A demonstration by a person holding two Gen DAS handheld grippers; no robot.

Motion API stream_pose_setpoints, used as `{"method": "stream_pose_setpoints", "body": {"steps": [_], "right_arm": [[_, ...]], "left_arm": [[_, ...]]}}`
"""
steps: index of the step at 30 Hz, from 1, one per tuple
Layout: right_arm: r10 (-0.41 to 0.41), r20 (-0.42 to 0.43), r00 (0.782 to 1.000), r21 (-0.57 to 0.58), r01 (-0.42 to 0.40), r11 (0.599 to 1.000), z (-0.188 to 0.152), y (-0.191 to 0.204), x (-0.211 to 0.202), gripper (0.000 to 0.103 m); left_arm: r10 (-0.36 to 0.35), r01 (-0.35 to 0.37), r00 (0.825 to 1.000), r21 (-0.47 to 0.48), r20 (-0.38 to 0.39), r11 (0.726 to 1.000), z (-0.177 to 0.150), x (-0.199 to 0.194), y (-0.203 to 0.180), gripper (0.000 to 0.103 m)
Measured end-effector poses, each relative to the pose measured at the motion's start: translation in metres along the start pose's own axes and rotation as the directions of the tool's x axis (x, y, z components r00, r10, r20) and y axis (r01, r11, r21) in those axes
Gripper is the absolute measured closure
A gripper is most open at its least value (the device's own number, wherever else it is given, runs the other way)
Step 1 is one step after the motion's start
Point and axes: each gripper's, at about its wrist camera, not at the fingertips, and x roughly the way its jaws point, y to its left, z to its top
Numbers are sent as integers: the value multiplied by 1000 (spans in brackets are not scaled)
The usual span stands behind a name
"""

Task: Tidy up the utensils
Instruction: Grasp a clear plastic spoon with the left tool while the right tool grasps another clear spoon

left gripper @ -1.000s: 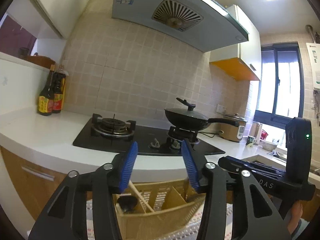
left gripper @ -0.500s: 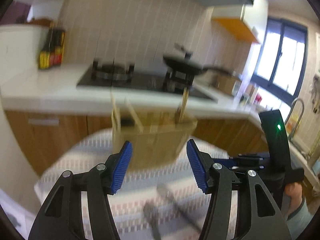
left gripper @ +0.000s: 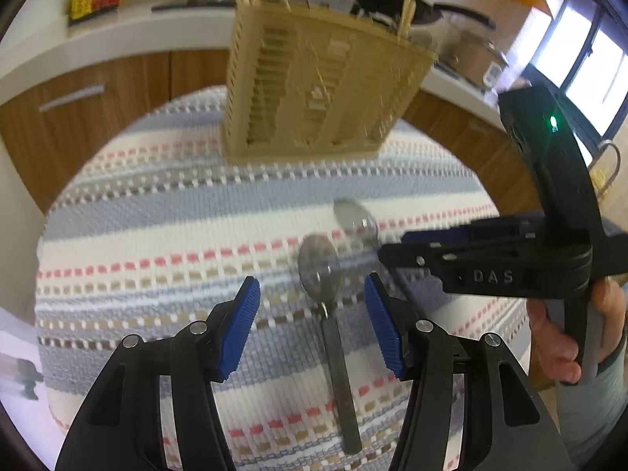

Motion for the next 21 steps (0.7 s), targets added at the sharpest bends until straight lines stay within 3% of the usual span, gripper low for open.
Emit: {"method": "stream_pose_setpoints", "body": {"steps": [9,14,21], "right_arm": [[-39,-11,999,-31,39,999,2,15,9,86],[-91,-2,996,-74,90,993,1,30,21,93],[-96,4,995,-60,96,994,-8,17,17,93]], "left_arm": [[39,-31,994,82,-101,996,-11,19,-17,54],[88,-71,986,121,-143,990,-14,34,-27,65],[163,-132,975,196,-152,972,-11,48,-48,67]]}}
